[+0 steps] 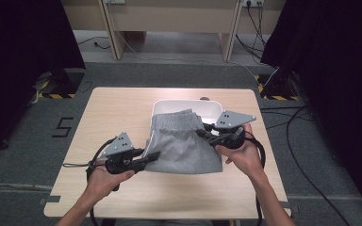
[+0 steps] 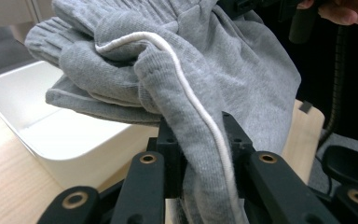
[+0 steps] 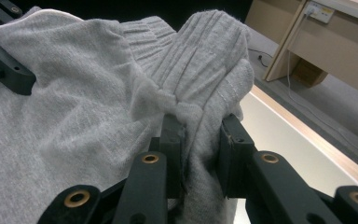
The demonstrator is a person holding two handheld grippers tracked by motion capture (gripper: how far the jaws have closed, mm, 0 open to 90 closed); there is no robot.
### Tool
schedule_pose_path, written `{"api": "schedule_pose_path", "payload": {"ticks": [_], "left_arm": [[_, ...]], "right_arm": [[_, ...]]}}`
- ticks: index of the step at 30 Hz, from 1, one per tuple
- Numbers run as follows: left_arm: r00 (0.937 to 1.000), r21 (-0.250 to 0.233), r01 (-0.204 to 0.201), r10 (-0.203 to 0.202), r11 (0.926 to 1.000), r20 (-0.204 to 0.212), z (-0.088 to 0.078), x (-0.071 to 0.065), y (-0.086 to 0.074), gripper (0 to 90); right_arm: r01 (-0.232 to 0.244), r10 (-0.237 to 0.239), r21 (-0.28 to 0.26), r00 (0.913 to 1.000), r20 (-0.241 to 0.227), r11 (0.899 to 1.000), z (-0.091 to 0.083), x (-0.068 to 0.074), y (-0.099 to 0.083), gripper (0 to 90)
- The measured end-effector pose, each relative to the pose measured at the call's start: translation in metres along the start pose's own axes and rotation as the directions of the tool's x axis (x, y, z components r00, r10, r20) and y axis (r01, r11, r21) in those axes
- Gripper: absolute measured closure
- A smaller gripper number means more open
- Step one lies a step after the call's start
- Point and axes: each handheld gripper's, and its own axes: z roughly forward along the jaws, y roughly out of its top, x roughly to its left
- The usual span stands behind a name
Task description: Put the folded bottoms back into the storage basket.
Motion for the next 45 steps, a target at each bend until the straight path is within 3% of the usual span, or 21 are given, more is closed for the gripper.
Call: {"api": "schedule_pose_path", "payload": {"ticks": [8, 19, 27, 37, 45], "left_arm": [[0.9999, -0.009, 0.001, -0.001, 1.0, -0.015, 0.011, 0.01, 0.014, 73.8], [0.9991, -0.004, 0.018, -0.018, 0.9998, -0.038, 0.034, 0.028, 0.025, 73.8], [0.9967, 0.012, 0.039, -0.038, 0.9991, -0.071, 0.056, 0.047, 0.029, 73.8], [0.9904, 0.039, 0.096, -0.092, 0.9946, -0.103, 0.088, 0.074, 0.026, 73.7], [0.9872, 0.075, 0.098, -0.087, 0.9924, -0.134, 0.109, 0.086, 0.023, 73.7]], "right_arm": [[0.011, -0.011, 0.024, 0.9998, 0.019, 1.0, 0.004, -0.018, 0.015, 75.1], [-0.014, 0.012, 0.049, 0.9995, 0.03, 0.999, 0.016, -0.044, 0.017, 75.1], [-0.034, 0.032, 0.073, 0.9989, 0.034, 0.997, 0.035, -0.067, 0.016, 75.0], [-0.052, 0.045, 0.131, 0.9973, 0.057, 0.99, 0.062, -0.095, 0.011, 74.9], [-0.074, 0.062, 0.159, 0.9952, 0.076, 0.985, 0.081, -0.11, -0.001, 74.9]]}}
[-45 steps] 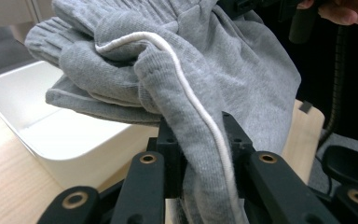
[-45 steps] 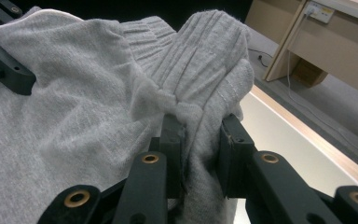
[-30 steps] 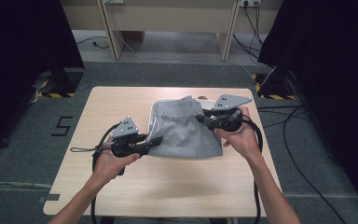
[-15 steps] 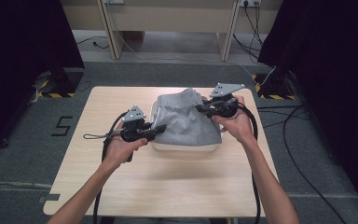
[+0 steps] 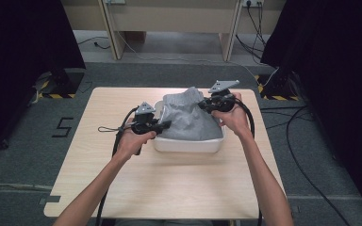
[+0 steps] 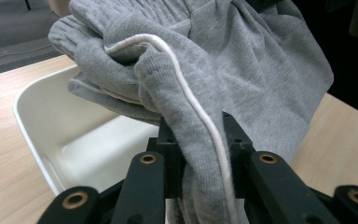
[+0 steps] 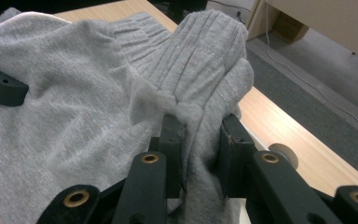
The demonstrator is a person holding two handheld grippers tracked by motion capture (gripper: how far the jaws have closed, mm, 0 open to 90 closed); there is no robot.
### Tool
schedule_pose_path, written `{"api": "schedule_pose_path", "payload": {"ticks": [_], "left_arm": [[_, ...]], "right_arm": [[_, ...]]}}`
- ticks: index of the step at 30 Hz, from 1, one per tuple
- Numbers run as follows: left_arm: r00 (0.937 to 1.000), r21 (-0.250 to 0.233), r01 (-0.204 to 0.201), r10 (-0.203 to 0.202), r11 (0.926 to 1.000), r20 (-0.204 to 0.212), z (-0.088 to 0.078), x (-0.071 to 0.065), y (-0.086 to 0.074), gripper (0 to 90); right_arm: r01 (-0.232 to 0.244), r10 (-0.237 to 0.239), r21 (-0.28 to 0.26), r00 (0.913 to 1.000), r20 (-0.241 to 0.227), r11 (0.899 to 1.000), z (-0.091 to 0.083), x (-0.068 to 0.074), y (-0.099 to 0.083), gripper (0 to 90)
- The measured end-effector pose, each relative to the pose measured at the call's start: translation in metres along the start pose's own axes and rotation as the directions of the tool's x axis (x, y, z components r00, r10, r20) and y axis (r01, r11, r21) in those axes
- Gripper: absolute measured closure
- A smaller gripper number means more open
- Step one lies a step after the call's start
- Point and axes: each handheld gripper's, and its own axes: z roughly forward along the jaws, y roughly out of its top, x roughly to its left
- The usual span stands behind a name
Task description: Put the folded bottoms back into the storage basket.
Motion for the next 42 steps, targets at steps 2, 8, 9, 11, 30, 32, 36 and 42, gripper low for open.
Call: {"api": "schedule_pose_path", "payload": {"ticks": [2, 8, 9, 11, 30, 32, 36, 42], "left_arm": [[0.9999, 0.011, -0.005, 0.005, 0.9999, -0.015, 0.006, 0.002, 0.0, 73.7], [0.9996, 0.041, 0.001, 0.0, 0.9992, -0.03, 0.02, 0.007, -0.003, 73.7], [0.9995, 0.049, 0.004, -0.003, 0.9988, -0.03, 0.023, 0.007, -0.004, 73.6], [0.9994, 0.069, -0.002, 0.004, 0.9976, -0.035, 0.027, 0.008, -0.006, 73.6], [0.9966, 0.21, -0.008, 0.025, 0.9777, -0.078, 0.048, 0.013, -0.017, 71.2], [0.9962, 0.223, -0.013, 0.032, 0.9746, -0.081, 0.05, 0.013, -0.018, 70.9], [0.9944, 0.253, -0.035, 0.059, 0.9668, -0.088, 0.052, 0.011, -0.018, 68.3], [0.9904, 0.28, -0.054, 0.087, 0.9586, -0.108, 0.053, 0.009, -0.019, 62.3]], "right_arm": [[-0.005, 0.005, 0.009, 1.0, 0.007, 1.0, 0.005, -0.002, -0.002, 74.8], [-0.014, 0.014, 0.031, 0.9998, 0.013, 0.999, 0.016, -0.008, -0.007, 74.8], [-0.019, 0.018, 0.038, 0.9997, 0.013, 0.999, 0.018, -0.009, -0.008, 74.8], [-0.025, 0.024, 0.053, 0.9996, 0.011, 0.998, 0.022, -0.01, -0.012, 74.8], [-0.072, 0.074, 0.139, 0.9972, -0.008, 0.988, 0.054, -0.01, -0.034, 74.3], [-0.071, 0.073, 0.149, 0.9973, -0.007, 0.986, 0.057, -0.011, -0.036, 74.2], [-0.081, 0.083, 0.165, 0.9965, -0.005, 0.983, 0.062, -0.011, -0.04, 73.8], [-0.1, 0.103, 0.193, 0.9947, -0.003, 0.976, 0.068, -0.011, -0.048, 68.9]]}}
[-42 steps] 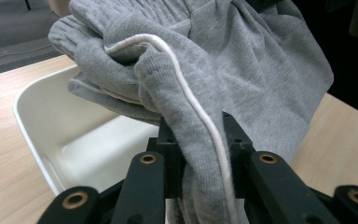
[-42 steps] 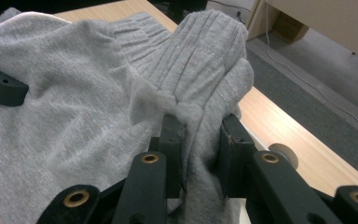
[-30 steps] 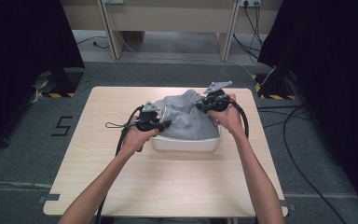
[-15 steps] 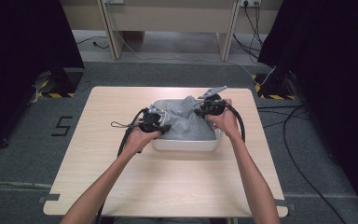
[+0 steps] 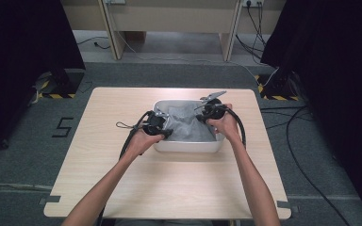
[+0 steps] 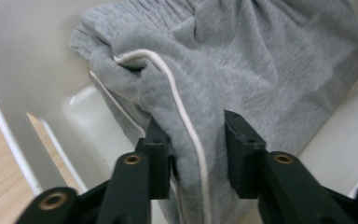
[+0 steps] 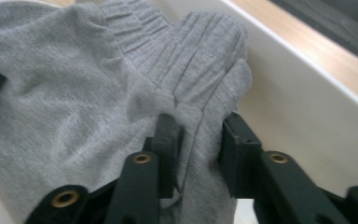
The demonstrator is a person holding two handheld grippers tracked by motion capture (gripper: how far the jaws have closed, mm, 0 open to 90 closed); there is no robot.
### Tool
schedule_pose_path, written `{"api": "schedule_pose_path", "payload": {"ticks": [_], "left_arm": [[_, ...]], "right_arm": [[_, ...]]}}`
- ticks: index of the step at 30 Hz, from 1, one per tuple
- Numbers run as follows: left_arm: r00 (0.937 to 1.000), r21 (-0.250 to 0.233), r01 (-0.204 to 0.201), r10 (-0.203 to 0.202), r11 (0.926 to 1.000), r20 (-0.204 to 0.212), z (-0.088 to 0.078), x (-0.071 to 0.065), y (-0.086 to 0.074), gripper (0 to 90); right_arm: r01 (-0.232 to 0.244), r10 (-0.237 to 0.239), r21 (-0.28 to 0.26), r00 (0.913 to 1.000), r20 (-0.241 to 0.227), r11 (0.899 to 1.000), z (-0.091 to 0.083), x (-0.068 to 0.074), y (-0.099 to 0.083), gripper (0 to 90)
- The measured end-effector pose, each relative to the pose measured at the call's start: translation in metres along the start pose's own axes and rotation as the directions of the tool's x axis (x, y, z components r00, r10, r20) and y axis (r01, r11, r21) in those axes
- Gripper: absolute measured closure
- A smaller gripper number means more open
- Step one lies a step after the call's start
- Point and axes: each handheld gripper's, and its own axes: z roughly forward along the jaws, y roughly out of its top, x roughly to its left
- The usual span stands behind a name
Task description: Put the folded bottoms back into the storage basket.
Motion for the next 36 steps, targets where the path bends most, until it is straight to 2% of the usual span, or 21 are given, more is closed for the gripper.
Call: {"api": "schedule_pose_path", "payload": {"ticks": [3, 5, 7, 8, 9, 12, 20, 25, 28, 36], "left_arm": [[0.9998, 0.015, 0.007, -0.006, 0.9999, -0.018, 0.002, 0.001, -0.001, 55.9], [0.9996, 0.002, 0.01, -0.01, 0.9999, -0.025, 0.0, 0.001, 0.0, 53.1], [0.9987, -0.012, 0.019, -0.019, 0.9998, -0.047, -0.004, 0.001, 0.002, 48.4], [0.998, -0.015, 0.017, -0.018, 0.9997, -0.06, -0.005, 0.001, 0.003, 44.3], [0.9976, -0.022, 0.008, -0.01, 0.9997, -0.069, -0.008, 0.001, 0.004, 44.1], [0.9981, -0.043, 0.008, -0.01, 0.999, -0.061, -0.015, 0.001, 0.005, 44.4], [0.9996, -0.106, 0.006, -0.009, 0.9944, -0.027, -0.036, -0.004, 0.004, 42.6], [0.9999, -0.122, 0.004, -0.005, 0.9925, -0.01, -0.045, -0.003, 0.002, 39.5], [0.9997, -0.135, 0.026, -0.026, 0.9905, 0.001, -0.05, -0.001, -0.001, 37.0], [0.9992, -0.159, 0.039, -0.037, 0.9865, 0.011, -0.06, 0.001, -0.011, 31.2]], "right_arm": [[-0.001, 0.001, 0.022, 0.9999, 0.012, 1.0, 0.002, 0.0, -0.003, 63.5], [-0.042, 0.042, 0.014, 0.9991, 0.005, 0.999, 0.001, 0.0, -0.003, 53.6], [-0.039, 0.039, 0.001, 0.9987, 0.032, 0.999, -0.003, -0.001, -0.001, 50.1], [-0.047, 0.047, -0.009, 0.9982, 0.038, 0.999, -0.006, -0.001, 0.0, 49.1], [-0.053, 0.054, -0.018, 0.9979, 0.035, 0.998, -0.008, 0.0, 0.0, 48.4], [-0.04, 0.041, -0.032, 0.9982, 0.043, 0.999, -0.014, 0.003, 0.003, 43.7], [-0.026, 0.029, -0.074, 0.999, 0.034, 0.997, -0.028, 0.015, 0.004, 39.6], [-0.025, 0.029, -0.093, 0.999, 0.034, 0.995, -0.035, 0.02, 0.003, 38.0], [-0.016, 0.02, -0.097, 0.999, 0.039, 0.995, -0.04, 0.023, 0.002, 37.3], [-0.008, 0.014, -0.14, 0.999, 0.043, 0.99, -0.056, 0.033, -0.006, 36.5]]}}
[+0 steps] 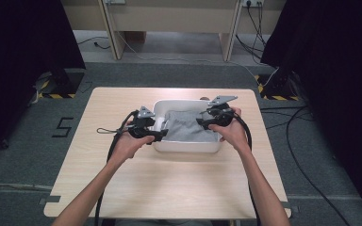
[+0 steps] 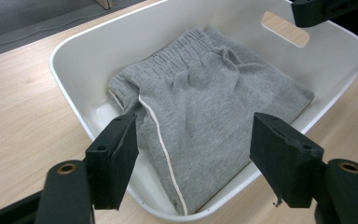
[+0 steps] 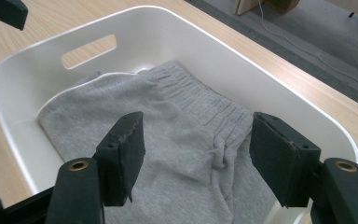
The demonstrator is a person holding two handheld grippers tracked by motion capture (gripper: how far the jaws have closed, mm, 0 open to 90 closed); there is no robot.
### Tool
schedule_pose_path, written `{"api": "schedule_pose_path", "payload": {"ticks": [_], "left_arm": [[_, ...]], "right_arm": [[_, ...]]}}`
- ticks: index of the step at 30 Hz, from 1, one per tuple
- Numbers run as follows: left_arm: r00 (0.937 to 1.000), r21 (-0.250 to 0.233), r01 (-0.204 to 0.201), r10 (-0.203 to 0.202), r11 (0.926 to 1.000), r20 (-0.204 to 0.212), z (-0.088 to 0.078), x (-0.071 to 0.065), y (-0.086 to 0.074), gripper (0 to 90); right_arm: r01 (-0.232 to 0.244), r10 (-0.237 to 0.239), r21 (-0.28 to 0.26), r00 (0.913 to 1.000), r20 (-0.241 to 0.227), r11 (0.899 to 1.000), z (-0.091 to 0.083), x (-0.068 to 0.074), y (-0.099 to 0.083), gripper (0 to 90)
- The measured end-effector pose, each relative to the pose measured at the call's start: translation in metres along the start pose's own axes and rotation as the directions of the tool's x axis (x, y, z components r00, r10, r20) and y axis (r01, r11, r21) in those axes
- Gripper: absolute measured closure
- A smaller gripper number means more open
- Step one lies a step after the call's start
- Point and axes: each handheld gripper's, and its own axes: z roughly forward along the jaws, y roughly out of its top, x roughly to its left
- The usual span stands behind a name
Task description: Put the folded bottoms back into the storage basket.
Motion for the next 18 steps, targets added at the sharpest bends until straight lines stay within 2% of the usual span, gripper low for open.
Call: {"api": "schedule_pose_path", "payload": {"ticks": [7, 11, 18], "left_arm": [[0.9999, -0.009, 0.009, -0.009, 0.9999, -0.008, -0.009, -0.003, -0.007, 24.2], [1.0, -0.016, 0.003, -0.003, 0.9999, -0.003, -0.015, -0.007, -0.013, 23.9], [1.0, -0.028, -0.007, 0.007, 0.9996, 0.006, -0.027, -0.012, -0.027, 23.7]], "right_arm": [[0.021, -0.021, -0.022, 0.9998, -0.005, 1.0, -0.012, 0.011, -0.006, 35.4], [0.034, -0.035, -0.046, 0.9994, -0.007, 0.998, -0.02, 0.018, -0.009, 35.1], [0.058, -0.059, -0.052, 0.9982, -0.008, 0.997, -0.034, 0.032, -0.016, 34.5]]}}
